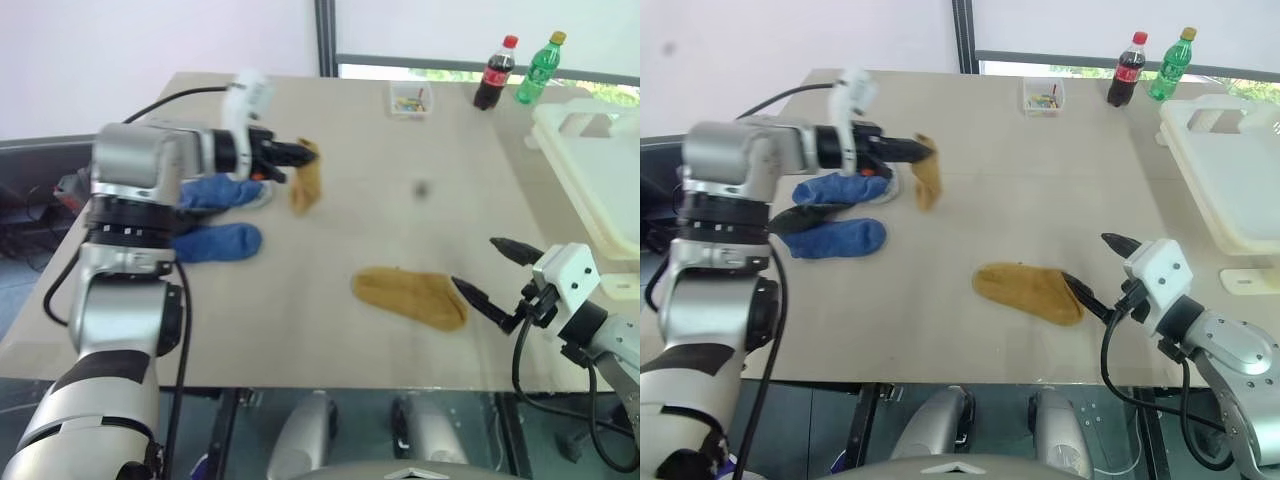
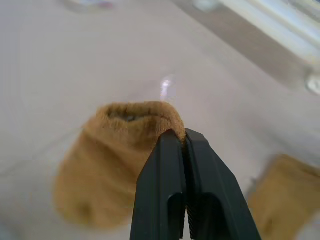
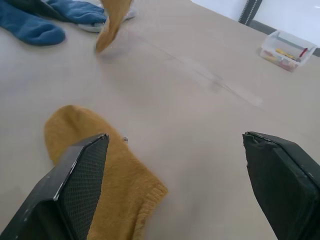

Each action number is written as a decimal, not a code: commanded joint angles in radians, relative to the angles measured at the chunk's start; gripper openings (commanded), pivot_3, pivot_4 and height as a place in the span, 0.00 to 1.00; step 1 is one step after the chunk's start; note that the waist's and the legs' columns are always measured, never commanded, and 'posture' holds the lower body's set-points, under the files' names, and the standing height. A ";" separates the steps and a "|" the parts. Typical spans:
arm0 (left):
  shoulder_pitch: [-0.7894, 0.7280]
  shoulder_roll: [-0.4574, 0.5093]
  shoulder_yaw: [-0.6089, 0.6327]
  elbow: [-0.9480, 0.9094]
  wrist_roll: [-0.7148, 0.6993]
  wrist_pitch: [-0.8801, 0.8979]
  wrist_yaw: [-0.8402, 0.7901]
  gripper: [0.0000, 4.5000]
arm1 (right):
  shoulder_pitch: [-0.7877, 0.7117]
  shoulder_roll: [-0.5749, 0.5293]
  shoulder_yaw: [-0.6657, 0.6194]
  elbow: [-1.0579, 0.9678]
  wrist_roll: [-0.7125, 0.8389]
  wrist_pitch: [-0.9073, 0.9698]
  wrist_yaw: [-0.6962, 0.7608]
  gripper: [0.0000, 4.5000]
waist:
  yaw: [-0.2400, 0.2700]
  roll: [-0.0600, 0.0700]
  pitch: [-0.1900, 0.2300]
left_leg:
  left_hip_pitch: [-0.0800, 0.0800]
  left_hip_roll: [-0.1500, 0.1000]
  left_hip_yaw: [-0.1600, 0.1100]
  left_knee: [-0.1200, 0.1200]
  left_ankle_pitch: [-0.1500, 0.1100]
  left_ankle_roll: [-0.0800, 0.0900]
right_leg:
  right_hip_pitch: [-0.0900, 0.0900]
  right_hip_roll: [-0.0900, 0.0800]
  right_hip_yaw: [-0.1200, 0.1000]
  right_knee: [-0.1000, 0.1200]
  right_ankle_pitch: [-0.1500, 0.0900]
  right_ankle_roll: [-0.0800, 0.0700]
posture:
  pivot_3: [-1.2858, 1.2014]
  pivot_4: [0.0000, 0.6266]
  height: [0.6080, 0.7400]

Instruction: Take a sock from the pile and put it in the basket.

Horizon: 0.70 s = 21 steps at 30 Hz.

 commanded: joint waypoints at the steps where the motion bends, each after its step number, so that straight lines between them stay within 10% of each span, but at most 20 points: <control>1: 0.031 -0.187 -0.116 0.064 0.065 -0.034 0.109 0.00 | -0.001 0.006 -0.004 -0.036 -0.006 -0.021 -0.021 0.99 | 0.001 0.000 0.000 | 0.000 0.000 0.000 0.000 0.000 0.000 | 0.000 0.000 0.000 0.000 0.000 0.000 | 0.52 0.24 1.00; 6: 0.029 -0.434 -0.177 0.285 0.166 -0.256 0.223 0.00 | 0.020 0.013 -0.009 -0.061 -0.006 -0.007 -0.043 0.99 | -0.011 -0.001 0.001 | -0.001 -0.001 0.003 0.000 0.000 0.000 | -0.003 0.002 0.003 0.000 0.000 0.000 | 0.52 0.24 1.00; 9: 0.013 -0.498 -0.141 0.364 0.159 -0.323 0.204 0.18 | 0.022 0.013 -0.005 -0.072 -0.003 0.006 -0.056 1.00 | -0.016 -0.001 0.001 | 0.000 0.000 0.003 -0.001 0.000 0.000 | -0.002 0.002 0.003 0.000 0.000 0.000 | 0.52 0.24 1.00; 13: 0.066 -0.421 -0.046 0.199 0.103 -0.343 0.160 0.57 | 0.010 0.027 0.024 -0.097 0.043 0.102 -0.098 1.00 | -0.029 0.000 0.001 | 0.000 0.001 0.003 -0.001 0.000 0.000 | -0.002 0.002 0.003 0.001 0.000 0.000 | 0.52 0.24 1.00; 21: 0.269 -0.221 0.055 -0.042 0.121 -0.479 0.170 0.57 | -0.264 0.083 0.169 0.166 -0.015 0.274 -0.216 1.00 | -0.024 0.001 0.000 | 0.003 0.003 0.005 -0.001 0.000 0.000 | -0.001 0.001 0.006 0.002 0.000 -0.001 | 0.52 0.24 1.00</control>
